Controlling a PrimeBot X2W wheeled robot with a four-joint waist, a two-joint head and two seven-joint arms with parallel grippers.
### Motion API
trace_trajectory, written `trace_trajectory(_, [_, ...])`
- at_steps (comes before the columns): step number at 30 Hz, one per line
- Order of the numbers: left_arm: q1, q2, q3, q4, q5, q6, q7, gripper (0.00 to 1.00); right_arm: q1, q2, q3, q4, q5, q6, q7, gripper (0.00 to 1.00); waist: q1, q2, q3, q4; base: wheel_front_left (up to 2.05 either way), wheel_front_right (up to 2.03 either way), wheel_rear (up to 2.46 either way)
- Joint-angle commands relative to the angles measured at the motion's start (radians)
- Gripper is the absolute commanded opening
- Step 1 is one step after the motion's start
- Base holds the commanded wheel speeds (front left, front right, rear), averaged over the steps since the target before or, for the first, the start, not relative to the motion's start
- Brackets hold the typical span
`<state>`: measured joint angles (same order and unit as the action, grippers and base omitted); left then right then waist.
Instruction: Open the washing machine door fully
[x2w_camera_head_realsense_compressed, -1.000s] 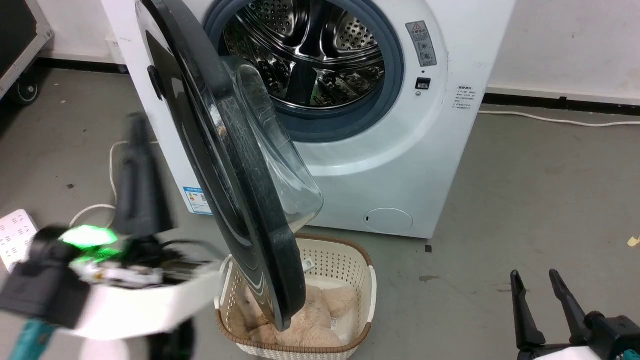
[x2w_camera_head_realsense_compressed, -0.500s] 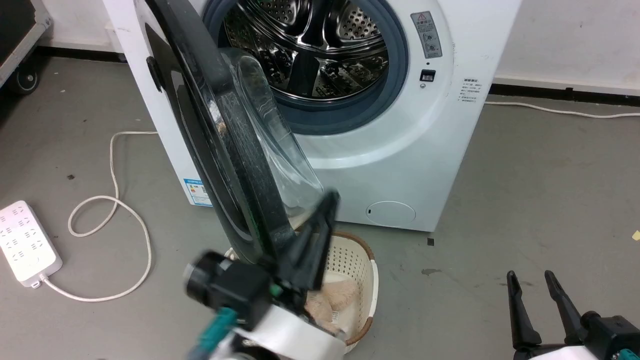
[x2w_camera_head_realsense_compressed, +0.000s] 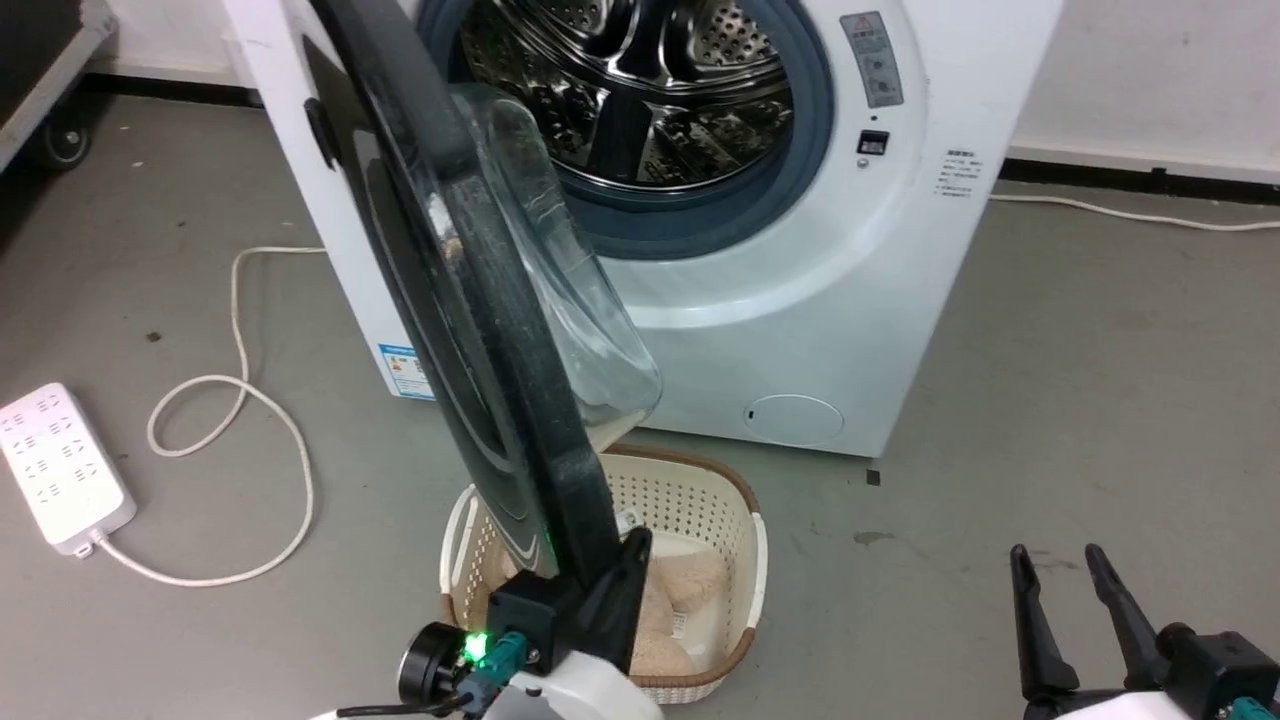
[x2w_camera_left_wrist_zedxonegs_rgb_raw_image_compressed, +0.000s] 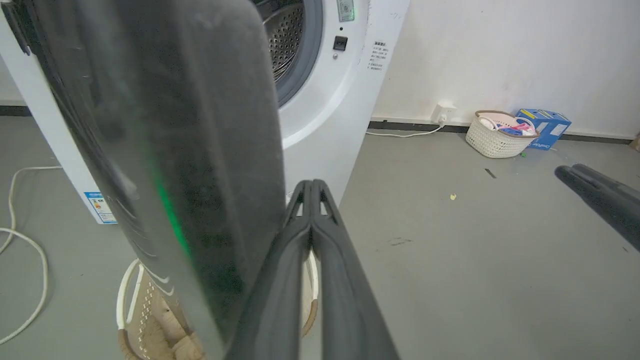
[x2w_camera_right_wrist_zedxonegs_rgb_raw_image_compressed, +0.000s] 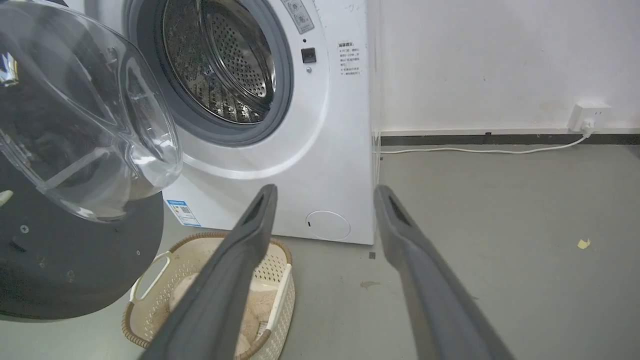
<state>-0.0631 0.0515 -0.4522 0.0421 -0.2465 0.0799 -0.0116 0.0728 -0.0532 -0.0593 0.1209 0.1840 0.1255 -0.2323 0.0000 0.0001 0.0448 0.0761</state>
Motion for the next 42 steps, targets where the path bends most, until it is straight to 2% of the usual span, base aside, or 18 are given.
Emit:
trace_trajectory(1, [0.004,0.006,0.006,0.006,0.000,0.005,-0.007,0.00,-0.011,0.003,0.002,0.002,-0.005,0.005,-0.009,1.00,0.0000,-0.0001,0.001,0.005,0.00,0.00,0.00])
trace_trajectory(8, [0.005,0.021,0.032,0.060,-0.010,0.015,-0.056,0.00,-0.005,0.003,0.009,0.010,-0.024,0.005,0.002,1.00,0.0000,-0.0001,0.001,0.070,0.00,0.00,0.00])
trace_trajectory(18, [0.018,0.042,0.073,0.056,-0.032,0.036,-0.091,0.00,0.006,0.003,0.008,0.011,-0.027,0.005,0.010,1.00,0.0000,-0.0001,-0.001,0.247,0.00,0.00,0.00])
trace_trajectory(25, [-0.001,0.101,0.155,0.048,-0.057,0.055,-0.096,0.00,-0.008,0.003,0.024,0.001,-0.049,0.005,0.031,1.00,0.0000,-0.0001,0.032,0.340,0.00,0.00,0.00])
trace_trajectory(27, [-0.016,0.128,0.190,0.046,-0.068,0.059,-0.096,0.00,-0.018,0.003,0.030,-0.005,-0.056,0.005,0.038,1.00,0.0000,-0.0001,0.052,0.350,0.00,0.00,0.00])
trace_trajectory(28, [-0.047,0.170,0.252,0.051,-0.096,0.059,-0.093,0.00,-0.039,0.003,0.043,-0.020,-0.069,0.005,0.052,1.00,0.0000,-0.0001,0.091,0.351,0.00,0.00,0.00])
trace_trajectory(32, [-0.113,0.234,0.320,0.091,-0.126,0.046,-0.079,0.00,-0.060,0.003,0.053,-0.044,-0.095,0.005,0.075,1.00,0.0000,-0.0001,0.149,0.340,0.00,0.00,0.00])
trace_trajectory(33, [-0.174,0.284,0.364,0.140,-0.143,0.035,-0.068,0.00,-0.072,0.003,0.045,-0.062,-0.112,0.005,0.090,1.00,0.0000,-0.0001,0.194,0.326,0.00,0.00,0.00])
trace_trajectory(39, [-0.290,0.387,0.449,0.256,-0.167,0.022,-0.075,0.00,-0.091,0.001,0.037,-0.086,-0.136,0.005,0.105,1.00,0.0000,-0.0001,0.260,0.292,0.00,0.00,0.00])
trace_trajectory(42, [-0.340,0.416,0.480,0.322,-0.183,0.016,-0.090,0.00,-0.101,0.001,0.029,-0.090,-0.129,0.005,0.110,1.00,0.0000,-0.0001,0.282,0.278,0.00,0.00,0.00])
